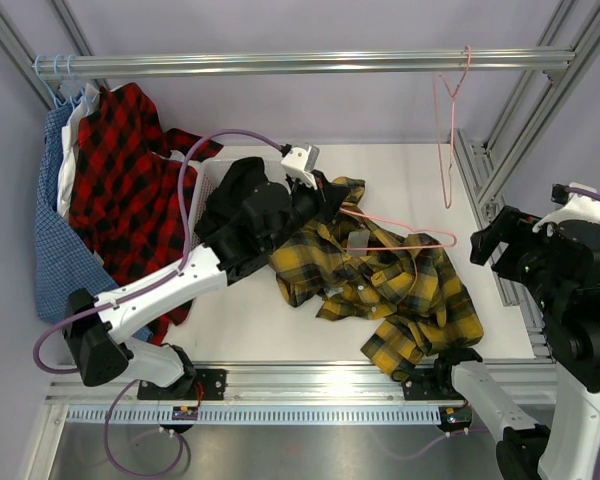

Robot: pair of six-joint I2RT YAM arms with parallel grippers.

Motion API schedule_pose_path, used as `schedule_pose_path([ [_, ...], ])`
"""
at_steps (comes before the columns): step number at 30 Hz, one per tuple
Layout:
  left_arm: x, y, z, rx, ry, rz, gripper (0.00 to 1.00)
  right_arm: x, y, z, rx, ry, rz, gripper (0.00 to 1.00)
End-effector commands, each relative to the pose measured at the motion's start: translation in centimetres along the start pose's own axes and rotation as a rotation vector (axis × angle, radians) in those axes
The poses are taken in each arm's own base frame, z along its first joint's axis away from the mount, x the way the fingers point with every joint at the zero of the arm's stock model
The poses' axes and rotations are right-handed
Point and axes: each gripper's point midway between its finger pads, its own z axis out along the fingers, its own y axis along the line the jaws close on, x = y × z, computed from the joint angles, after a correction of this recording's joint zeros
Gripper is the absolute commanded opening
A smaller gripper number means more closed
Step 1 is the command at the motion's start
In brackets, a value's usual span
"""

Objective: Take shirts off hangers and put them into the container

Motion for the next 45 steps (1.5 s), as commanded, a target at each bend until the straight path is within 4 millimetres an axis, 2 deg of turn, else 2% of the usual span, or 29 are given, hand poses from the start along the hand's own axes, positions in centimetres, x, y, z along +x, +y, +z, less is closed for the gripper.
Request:
schedule_pose_path([
  [1, -2.4, -2.0, 0.5, 0.081, -0.048, 0.022, 0.00, -0.1, 2.6, -0.1, -0.170, 0.016, -0.125, 0.84],
  [3, -1.9, -2.3, 0.8, 0.101, -0.028, 0.032, 0.00, 0.5, 5.5, 0.4, -0.331, 0.061, -0.157, 0.84],
  [6, -1.1, -3.0, 1.3, 0.143, 0.008, 0.060, 0.00, 2.1, 8.1, 1.9, -0.482, 0.141, -0.183, 0.87],
  [9, -0.5, -3.4, 1.4, 0.170, 0.038, 0.087, 0.00, 3.6, 9.3, 3.7, -0.555, 0.197, -0.200, 0.88],
  [10, -0.3, -4.0, 1.2, 0.201, 0.052, 0.094, 0.00, 3.9, 9.4, 4.1, -0.564, 0.211, -0.206, 0.87],
  [15, 0.0, -3.9, 1.5, 0.198, 0.076, 0.117, 0.00, 7.4, 11.3, 5.1, -0.644, 0.337, -0.286, 0.80],
  [18, -0.5, -4.2, 1.7, 0.202, 0.069, 0.122, 0.00, 9.2, 11.9, 5.6, -0.657, 0.393, -0.322, 0.69],
  [21, -0.8, -4.1, 1.8, 0.192, 0.061, 0.123, 0.00, 9.9, 11.8, 5.8, -0.658, 0.417, -0.332, 0.55],
  [22, -0.9, -4.0, 1.8, 0.189, 0.059, 0.124, 0.00, 10.0, 11.7, 5.8, -0.651, 0.420, -0.333, 0.48],
  [23, -1.0, -4.0, 1.8, 0.186, 0.057, 0.127, 0.00, 10.0, 11.5, 5.8, -0.641, 0.422, -0.336, 0.34],
  [26, -0.7, -3.5, 1.8, 0.171, 0.064, 0.134, 0.01, 9.6, 11.2, 5.0, -0.640, 0.402, -0.335, 0.09],
  [28, -0.5, -3.2, 1.7, 0.164, 0.074, 0.135, 0.11, 9.4, 11.1, 4.2, -0.644, 0.389, -0.332, 0.03],
  [31, -0.5, -2.5, 1.5, 0.145, 0.087, 0.122, 0.50, 8.8, 10.9, 2.7, -0.662, 0.369, -0.325, 0.00],
  [32, -0.9, -2.2, 1.3, 0.137, 0.079, 0.110, 0.79, 8.6, 10.8, 1.9, -0.673, 0.352, -0.319, 0.00],
  [34, -0.8, -1.8, 1.0, 0.126, 0.095, 0.107, 0.95, 8.1, 10.8, 0.7, -0.690, 0.333, -0.310, 0.00],
  [35, -1.1, -1.6, 0.8, 0.120, 0.089, 0.105, 0.99, 8.4, 10.7, 0.1, -0.697, 0.345, -0.298, 0.00],
  [40, -2.6, 0.0, -0.5, 0.056, 0.062, 0.095, 0.99, 8.2, 9.8, -2.4, -0.696, 0.328, -0.269, 0.00],
  [41, -3.3, 0.2, -1.2, 0.048, 0.043, 0.087, 0.99, 7.9, 9.5, -3.0, -0.684, 0.324, -0.264, 0.00],
  [45, -3.5, 2.4, -3.1, -0.034, 0.027, 0.108, 0.99, 5.8, 8.9, -4.3, -0.641, 0.268, -0.262, 0.00],
])
